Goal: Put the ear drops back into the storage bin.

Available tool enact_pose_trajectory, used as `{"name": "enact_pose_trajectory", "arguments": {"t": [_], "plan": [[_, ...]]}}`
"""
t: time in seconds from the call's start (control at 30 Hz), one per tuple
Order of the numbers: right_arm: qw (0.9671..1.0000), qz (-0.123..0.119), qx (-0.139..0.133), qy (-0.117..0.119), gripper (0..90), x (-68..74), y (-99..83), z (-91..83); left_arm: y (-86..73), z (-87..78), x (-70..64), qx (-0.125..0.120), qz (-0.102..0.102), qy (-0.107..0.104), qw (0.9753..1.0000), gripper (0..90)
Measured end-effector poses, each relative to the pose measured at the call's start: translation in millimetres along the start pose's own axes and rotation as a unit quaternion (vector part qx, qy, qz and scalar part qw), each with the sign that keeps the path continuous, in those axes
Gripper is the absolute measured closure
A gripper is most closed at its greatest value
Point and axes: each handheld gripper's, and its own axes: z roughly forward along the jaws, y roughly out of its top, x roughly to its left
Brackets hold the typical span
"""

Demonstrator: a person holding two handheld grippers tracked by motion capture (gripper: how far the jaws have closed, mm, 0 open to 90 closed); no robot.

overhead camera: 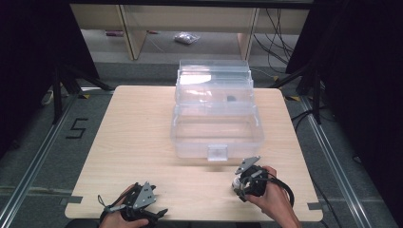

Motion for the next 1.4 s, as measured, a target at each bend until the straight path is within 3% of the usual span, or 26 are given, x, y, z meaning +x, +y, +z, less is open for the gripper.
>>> {"name": "enact_pose_trajectory", "arguments": {"t": [0.1,0.13,0.4,0.97,1.23,1.4], "plan": [[0.9999,-0.006,0.008,-0.004,35.3,1.4,5.0,2.3,0.1,0.1,0.0,0.0,0.0,-0.001,1.0,15.4],[0.9999,-0.012,0.01,0.0,36.4,1.3,6.8,2.9,0.6,-0.5,1.0,-0.001,0.011,0.0,0.9999,15.4],[0.9992,-0.023,0.031,0.009,43.8,2.3,16.9,12.0,0.3,-0.8,0.3,-0.005,0.007,0.0,1.0,15.4],[0.998,-0.035,0.049,0.021,57.9,-1.0,18.5,27.3,0.8,-1.3,0.0,-0.006,0.006,-0.002,1.0,15.4],[0.9977,-0.048,0.041,0.024,60.1,2.1,21.9,18.5,0.6,-0.7,0.0,-0.007,0.005,0.001,1.0,15.4],[0.9986,-0.036,0.029,0.026,60.1,-2.3,23.5,7.1,0.3,-0.8,0.1,-0.008,0.004,0.0,1.0,15.4]]}}
